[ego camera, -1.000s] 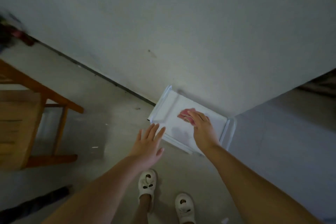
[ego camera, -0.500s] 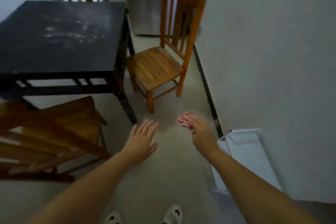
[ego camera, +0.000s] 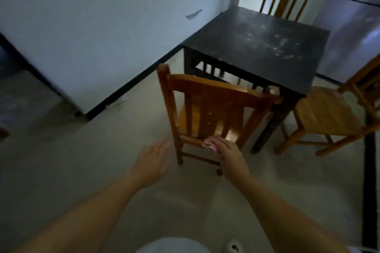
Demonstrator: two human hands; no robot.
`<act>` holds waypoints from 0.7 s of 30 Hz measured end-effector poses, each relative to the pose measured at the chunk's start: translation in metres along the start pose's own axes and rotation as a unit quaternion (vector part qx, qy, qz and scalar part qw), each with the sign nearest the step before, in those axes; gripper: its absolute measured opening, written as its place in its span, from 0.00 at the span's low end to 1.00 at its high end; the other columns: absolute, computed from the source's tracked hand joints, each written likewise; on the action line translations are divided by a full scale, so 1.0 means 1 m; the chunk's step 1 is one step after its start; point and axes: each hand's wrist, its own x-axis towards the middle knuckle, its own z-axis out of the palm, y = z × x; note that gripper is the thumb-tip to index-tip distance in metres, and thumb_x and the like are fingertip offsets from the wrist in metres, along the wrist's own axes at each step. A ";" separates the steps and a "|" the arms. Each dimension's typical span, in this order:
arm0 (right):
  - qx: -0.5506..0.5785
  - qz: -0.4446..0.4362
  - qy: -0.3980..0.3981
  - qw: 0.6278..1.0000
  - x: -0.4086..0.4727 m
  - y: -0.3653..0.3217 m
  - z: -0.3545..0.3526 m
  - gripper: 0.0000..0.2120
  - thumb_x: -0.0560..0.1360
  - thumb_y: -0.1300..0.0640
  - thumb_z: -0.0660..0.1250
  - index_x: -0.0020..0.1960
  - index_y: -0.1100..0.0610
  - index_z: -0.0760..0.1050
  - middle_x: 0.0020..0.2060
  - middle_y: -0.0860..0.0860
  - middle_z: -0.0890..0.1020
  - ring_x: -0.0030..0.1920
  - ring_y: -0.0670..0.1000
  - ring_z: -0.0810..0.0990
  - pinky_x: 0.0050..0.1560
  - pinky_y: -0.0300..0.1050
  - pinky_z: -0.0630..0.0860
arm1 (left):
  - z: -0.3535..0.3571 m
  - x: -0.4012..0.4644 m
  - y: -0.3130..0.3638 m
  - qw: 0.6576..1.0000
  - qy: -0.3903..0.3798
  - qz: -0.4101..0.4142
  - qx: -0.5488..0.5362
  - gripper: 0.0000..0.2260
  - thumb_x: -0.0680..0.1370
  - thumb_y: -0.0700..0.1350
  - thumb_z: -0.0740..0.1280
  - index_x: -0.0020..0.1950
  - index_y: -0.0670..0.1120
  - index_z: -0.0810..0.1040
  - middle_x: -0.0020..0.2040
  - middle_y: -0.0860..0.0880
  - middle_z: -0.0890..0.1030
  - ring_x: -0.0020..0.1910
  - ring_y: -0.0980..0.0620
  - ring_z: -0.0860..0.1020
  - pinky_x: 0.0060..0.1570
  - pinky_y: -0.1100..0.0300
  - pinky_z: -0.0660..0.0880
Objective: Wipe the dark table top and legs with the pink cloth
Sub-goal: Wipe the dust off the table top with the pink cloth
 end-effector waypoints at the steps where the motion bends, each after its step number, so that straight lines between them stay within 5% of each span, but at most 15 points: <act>1: 0.008 -0.008 -0.014 1.000 0.016 -0.025 0.011 0.22 0.76 0.63 0.65 0.68 0.52 0.71 0.66 0.51 0.74 0.65 0.54 0.71 0.64 0.53 0.71 | -0.006 -0.004 -0.027 1.000 0.009 -0.019 0.005 0.30 0.76 0.58 0.51 0.75 0.46 0.51 0.75 0.44 0.54 0.74 0.44 0.53 0.70 0.43 0.51; 6: 0.032 -0.097 -0.054 0.993 0.102 -0.116 0.051 0.21 0.77 0.65 0.62 0.69 0.55 0.69 0.67 0.54 0.72 0.67 0.56 0.69 0.67 0.48 0.64 | -0.039 0.003 -0.138 0.994 0.016 -0.099 0.032 0.29 0.79 0.56 0.53 0.76 0.48 0.45 0.76 0.47 0.48 0.75 0.48 0.48 0.71 0.46 0.48; 10: 0.042 -0.140 -0.057 0.988 0.180 -0.157 0.086 0.20 0.75 0.67 0.63 0.66 0.58 0.72 0.63 0.55 0.76 0.62 0.58 0.74 0.61 0.51 0.71 | -0.070 0.036 -0.205 0.991 0.037 -0.122 0.047 0.30 0.79 0.55 0.54 0.76 0.48 0.44 0.76 0.46 0.47 0.75 0.47 0.47 0.71 0.45 0.46; 21: -0.027 -0.154 -0.098 0.983 0.446 -0.222 0.138 0.22 0.79 0.64 0.55 0.71 0.49 0.64 0.70 0.47 0.67 0.69 0.52 0.64 0.68 0.49 0.63 | -0.198 0.178 -0.378 0.979 0.090 -0.175 0.061 0.28 0.80 0.56 0.50 0.76 0.48 0.42 0.77 0.47 0.44 0.75 0.49 0.43 0.71 0.47 0.42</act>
